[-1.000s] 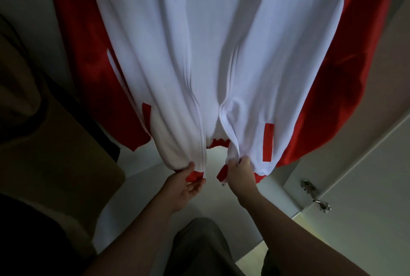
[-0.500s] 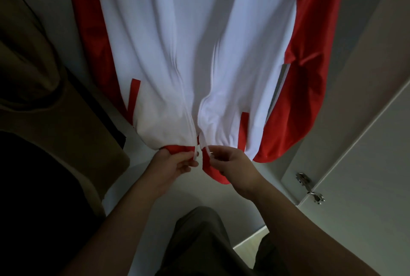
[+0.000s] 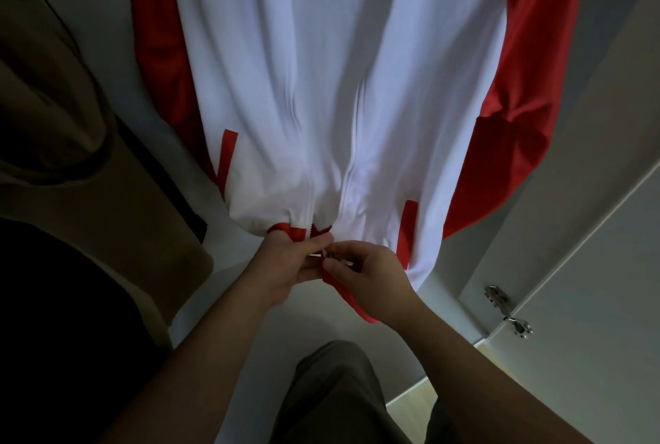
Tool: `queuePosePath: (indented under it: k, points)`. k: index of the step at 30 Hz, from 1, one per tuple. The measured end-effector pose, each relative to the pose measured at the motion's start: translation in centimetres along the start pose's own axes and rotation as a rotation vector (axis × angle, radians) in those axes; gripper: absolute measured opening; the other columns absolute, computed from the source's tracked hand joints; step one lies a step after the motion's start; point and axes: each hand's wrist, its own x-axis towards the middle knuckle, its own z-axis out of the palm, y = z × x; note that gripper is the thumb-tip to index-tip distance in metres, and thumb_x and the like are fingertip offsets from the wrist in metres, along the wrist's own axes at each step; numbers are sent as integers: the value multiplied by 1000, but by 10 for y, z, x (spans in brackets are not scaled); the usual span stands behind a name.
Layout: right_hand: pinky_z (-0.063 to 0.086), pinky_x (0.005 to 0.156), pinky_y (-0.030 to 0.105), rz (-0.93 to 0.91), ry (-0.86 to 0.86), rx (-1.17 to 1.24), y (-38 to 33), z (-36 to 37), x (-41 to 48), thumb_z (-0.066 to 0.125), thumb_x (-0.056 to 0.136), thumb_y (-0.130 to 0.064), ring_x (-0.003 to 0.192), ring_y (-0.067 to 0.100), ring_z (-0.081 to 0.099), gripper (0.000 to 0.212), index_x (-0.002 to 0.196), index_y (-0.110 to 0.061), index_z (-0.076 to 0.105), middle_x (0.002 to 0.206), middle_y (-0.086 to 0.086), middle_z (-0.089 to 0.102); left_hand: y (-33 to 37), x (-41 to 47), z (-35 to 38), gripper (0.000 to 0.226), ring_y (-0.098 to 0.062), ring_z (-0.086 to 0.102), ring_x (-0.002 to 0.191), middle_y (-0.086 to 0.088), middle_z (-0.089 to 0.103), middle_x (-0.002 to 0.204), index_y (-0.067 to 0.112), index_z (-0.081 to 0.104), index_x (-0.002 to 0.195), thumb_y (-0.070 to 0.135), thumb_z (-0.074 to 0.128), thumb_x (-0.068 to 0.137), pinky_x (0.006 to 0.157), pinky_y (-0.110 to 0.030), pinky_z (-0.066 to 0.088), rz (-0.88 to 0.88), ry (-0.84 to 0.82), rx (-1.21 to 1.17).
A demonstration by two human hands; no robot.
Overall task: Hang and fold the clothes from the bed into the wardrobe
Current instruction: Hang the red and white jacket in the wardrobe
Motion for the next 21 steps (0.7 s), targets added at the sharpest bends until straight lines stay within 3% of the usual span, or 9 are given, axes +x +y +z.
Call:
queuePosePath:
  k: [4, 10, 14, 17, 21]
  points:
    - [52, 68, 14, 64, 58, -51, 2, 9, 2, 63, 97, -24, 75, 0, 67, 14, 109, -17, 65, 87, -9, 70, 2, 7, 1, 30, -39, 73, 88, -28, 70, 106, -3, 60, 118, 0, 67, 89, 65, -39, 60, -43, 55, -67]
    - [56, 71, 26, 102, 91, -326, 3, 14, 8, 53, 101, -37, 75, 12, 64, 21, 95, -17, 55, 86, -2, 67, 3, 13, 2, 28, -34, 75, 86, -22, 75, 97, -4, 61, 116, 1, 67, 90, 67, -37, 62, -73, 93, -66]
    - [40, 58, 11, 51, 33, -390, 5, 10, 8, 57, 99, -36, 62, 7, 55, 18, 85, -27, 50, 72, -14, 53, 3, 16, 3, 30, -29, 75, 88, -18, 73, 104, 1, 62, 115, 2, 71, 87, 70, -35, 62, -68, 136, -42]
    - [42, 61, 5, 18, -26, -400, 5, 8, 7, 62, 96, -32, 64, 3, 55, 17, 84, -28, 51, 72, -20, 52, 2, 17, 7, 31, -29, 74, 89, -17, 71, 106, 4, 61, 115, 2, 73, 86, 69, -33, 61, -51, 161, -8]
    - [40, 63, 3, -14, 30, -422, 5, 5, 6, 62, 98, -25, 64, -2, 54, 12, 88, -27, 54, 74, -23, 50, 0, 18, 9, 26, -28, 75, 82, -19, 72, 103, 5, 63, 108, -4, 72, 85, 64, -33, 61, -22, 169, -46]
